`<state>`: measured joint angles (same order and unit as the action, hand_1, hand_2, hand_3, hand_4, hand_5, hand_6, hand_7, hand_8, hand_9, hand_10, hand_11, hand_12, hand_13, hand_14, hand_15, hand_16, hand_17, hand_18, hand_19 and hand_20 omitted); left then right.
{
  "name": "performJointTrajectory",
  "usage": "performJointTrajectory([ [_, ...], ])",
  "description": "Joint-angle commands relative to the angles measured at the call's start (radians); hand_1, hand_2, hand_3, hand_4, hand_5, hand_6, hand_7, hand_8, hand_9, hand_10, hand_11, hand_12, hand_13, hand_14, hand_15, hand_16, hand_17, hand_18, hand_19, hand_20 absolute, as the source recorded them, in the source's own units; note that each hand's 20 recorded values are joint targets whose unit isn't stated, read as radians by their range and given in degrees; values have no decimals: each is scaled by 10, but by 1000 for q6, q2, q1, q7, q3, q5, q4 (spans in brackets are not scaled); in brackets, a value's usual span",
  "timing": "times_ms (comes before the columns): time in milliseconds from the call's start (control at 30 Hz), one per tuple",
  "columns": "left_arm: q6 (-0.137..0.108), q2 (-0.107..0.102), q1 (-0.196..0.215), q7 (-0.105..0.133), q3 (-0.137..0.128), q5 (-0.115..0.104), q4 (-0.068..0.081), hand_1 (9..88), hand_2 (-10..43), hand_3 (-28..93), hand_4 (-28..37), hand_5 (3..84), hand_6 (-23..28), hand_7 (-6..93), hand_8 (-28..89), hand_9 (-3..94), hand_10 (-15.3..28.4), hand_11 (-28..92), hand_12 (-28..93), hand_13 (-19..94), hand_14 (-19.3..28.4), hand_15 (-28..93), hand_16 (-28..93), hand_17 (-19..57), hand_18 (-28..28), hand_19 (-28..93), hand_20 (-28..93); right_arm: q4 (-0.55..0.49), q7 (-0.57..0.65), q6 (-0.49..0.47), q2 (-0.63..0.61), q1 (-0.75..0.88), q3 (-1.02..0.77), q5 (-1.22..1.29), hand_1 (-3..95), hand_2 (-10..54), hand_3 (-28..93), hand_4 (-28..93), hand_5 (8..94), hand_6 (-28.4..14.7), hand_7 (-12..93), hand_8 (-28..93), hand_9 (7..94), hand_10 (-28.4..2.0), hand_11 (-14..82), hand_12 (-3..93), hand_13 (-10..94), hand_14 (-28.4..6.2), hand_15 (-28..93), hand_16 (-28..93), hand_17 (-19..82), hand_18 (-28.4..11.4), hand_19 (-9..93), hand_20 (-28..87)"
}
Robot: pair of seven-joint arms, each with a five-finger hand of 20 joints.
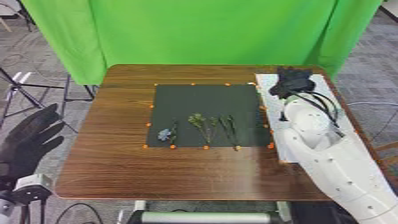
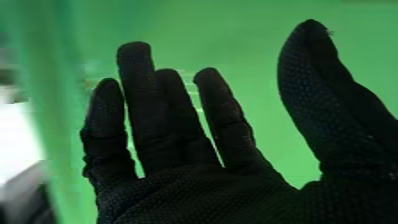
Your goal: Arrange flowers
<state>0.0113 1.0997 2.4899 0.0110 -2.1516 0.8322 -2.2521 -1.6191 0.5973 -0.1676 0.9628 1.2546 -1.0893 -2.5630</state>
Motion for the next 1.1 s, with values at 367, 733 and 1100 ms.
performJointTrajectory([
  [367,4,6,11,-14,-7,4,-2,241,-18,702,-273,199,6,212,-112,185,89,87,201,123,120,160,65,-131,182,342,88,-166,1,33,-147,363,-236,-3,298,-95,865,-282,462,-34,375,-145,473,-142,375,274,489,-99,553,201,144,-210,718,482],
  [733,6,-5,1,-18,-1,4,4,242,-16,701,-274,198,5,213,-112,186,89,88,200,123,120,161,65,-131,182,341,88,-86,4,54,-162,380,-220,-64,295,-95,877,-283,456,-32,391,-155,440,-143,370,273,458,-98,572,198,138,-204,716,492],
  [1100,3,-6,2,-19,3,3,5,242,-16,702,-273,199,6,213,-112,185,89,88,199,123,120,163,65,-131,182,342,88,45,-13,228,-167,318,-133,-139,395,-95,839,-282,506,0,449,-90,595,-81,348,360,587,-56,582,269,195,-196,749,500],
])
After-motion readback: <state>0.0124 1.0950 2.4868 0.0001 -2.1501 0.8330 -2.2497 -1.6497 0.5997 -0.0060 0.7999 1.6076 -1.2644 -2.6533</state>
